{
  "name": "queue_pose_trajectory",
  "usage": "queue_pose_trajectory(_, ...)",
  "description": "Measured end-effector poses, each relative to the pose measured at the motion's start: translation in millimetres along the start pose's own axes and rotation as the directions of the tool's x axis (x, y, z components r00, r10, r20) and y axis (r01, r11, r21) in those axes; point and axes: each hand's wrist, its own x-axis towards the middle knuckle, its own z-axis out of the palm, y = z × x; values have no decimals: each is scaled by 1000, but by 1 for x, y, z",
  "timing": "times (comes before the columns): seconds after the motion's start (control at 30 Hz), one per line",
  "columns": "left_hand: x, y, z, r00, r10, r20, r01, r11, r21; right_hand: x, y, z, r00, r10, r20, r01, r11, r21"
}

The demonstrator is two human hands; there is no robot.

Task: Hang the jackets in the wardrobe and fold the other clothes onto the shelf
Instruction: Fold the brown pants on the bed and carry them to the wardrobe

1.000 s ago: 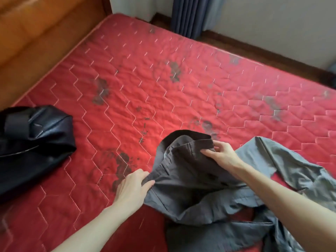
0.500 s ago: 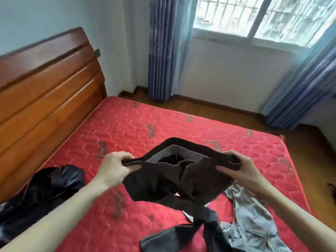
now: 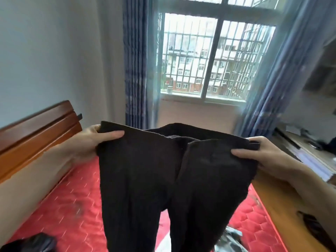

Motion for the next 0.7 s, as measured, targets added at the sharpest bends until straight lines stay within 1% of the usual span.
queue_pose_trajectory(0.03,2,10,-2,1000,-1,31,0,1000,21,0,-8,-2,999,2,-50,-1,999,34)
queue_pose_trajectory(0.07,6,17,-3,999,-6,52,4,999,42,3,-13,-4,992,-16,-125,19,1000,17)
queue_pose_trajectory(0.1,12,22,-4,998,-11,68,6,997,72,6,-17,-4,976,-50,-211,42,998,-42)
queue_pose_trajectory(0.17,25,25,-3,997,-5,75,-5,992,129,14,-22,1,931,-169,-324,77,958,-278)
queue_pose_trajectory(0.2,31,24,-2,997,4,75,-14,992,124,16,-22,6,907,-246,-342,98,912,-399)
queue_pose_trajectory(0.23,37,22,1,997,19,71,-27,994,109,17,-20,10,888,-305,-343,112,869,-482)
queue_pose_trajectory(0.27,41,18,3,998,39,53,-44,993,107,17,-16,13,881,-333,-335,125,848,-514)
queue_pose_trajectory(0.33,44,13,8,993,116,9,-116,969,218,11,-11,14,902,-307,-304,152,884,-442)
queue_pose_trajectory(0.4,45,7,8,972,231,-38,-203,912,356,3,-6,9,919,-261,-296,157,930,-333)
queue_pose_trajectory(0.43,46,5,7,960,275,-50,-237,895,378,0,-5,6,910,-254,-327,155,941,-300)
queue_pose_trajectory(0.47,47,2,7,953,298,-63,-255,895,366,-3,-4,5,895,-248,-370,150,950,-273)
queue_pose_trajectory(0.53,46,1,11,954,293,-62,-261,914,311,-5,-1,3,857,-248,-452,131,953,-274)
queue_pose_trajectory(0.6,43,4,15,967,252,-24,-237,934,266,-5,1,1,838,-239,-491,106,953,-283)
queue_pose_trajectory(0.67,42,10,15,979,204,-1,-198,949,247,-9,-3,-5,861,-188,-473,98,973,-209)
queue_pose_trajectory(0.7,40,14,13,981,194,7,-190,949,251,-12,-6,-9,893,-130,-431,73,986,-148)
